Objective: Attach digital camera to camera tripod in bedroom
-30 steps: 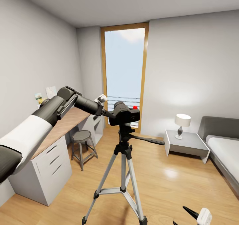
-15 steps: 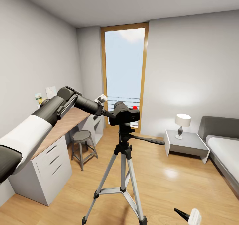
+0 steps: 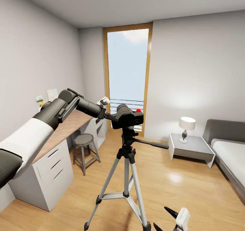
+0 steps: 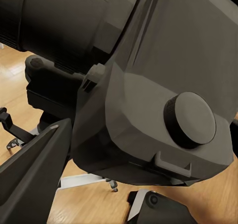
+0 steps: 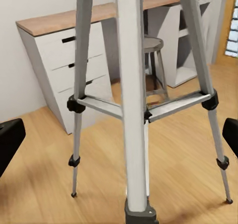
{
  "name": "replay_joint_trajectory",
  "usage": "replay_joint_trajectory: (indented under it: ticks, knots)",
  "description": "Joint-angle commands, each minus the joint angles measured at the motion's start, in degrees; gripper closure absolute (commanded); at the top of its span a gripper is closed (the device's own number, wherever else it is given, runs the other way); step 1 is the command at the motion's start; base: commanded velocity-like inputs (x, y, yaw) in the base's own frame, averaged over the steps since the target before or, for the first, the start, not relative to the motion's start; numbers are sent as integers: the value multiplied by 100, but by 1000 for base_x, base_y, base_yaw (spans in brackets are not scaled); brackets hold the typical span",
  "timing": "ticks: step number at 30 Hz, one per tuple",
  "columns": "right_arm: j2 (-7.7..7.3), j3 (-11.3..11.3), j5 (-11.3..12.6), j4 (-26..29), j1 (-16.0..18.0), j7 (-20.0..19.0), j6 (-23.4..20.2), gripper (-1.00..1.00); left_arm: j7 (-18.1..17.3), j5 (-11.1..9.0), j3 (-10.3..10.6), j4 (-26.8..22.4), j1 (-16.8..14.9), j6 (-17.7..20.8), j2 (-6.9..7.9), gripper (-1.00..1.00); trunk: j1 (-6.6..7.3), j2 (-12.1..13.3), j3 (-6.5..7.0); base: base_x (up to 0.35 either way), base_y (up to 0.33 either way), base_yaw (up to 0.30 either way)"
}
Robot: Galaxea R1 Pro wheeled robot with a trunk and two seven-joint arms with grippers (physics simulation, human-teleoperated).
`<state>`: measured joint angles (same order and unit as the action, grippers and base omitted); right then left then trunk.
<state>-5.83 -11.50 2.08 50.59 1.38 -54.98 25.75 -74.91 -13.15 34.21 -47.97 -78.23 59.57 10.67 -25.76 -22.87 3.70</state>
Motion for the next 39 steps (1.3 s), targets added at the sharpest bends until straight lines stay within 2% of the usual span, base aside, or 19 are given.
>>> replay_joint_trajectory:
  ticks: [1, 5, 13, 24, 29, 39]
  knots:
    - [21, 116, 18, 91, 3, 52, -4, -100, -6, -21, 16, -1, -6, 43, 5, 100, -2, -5, -3, 0, 0, 0]
    - [54, 448, 16, 401, 3, 399, -32, -100, -6, -21, 18, -1, -4, 43, 5, 100, -2, -5, -3, 0, 0, 0]
    - [86, 850, 21, 741, 3, 1046, -52, -100, -6, -21, 16, -1, -4, 43, 5, 100, -2, -5, -3, 0, 0, 0]
    - [133, 1244, 21, 852, 3, 1587, -57, -100, -6, -19, 16, -1, -1, 43, 5, 100, -2, -5, -3, 0, 0, 0]
    - [248, 1310, 3, 878, 3, 1684, -60, -100, -6, -21, 16, -1, -5, 43, 5, 100, -2, -5, -3, 0, 0, 0]
    - [362, 1358, -5, 910, 3, 1841, -61, -100, -6, -21, 16, -1, -5, 43, -1, 100, -2, -5, -3, 0, 0, 0]
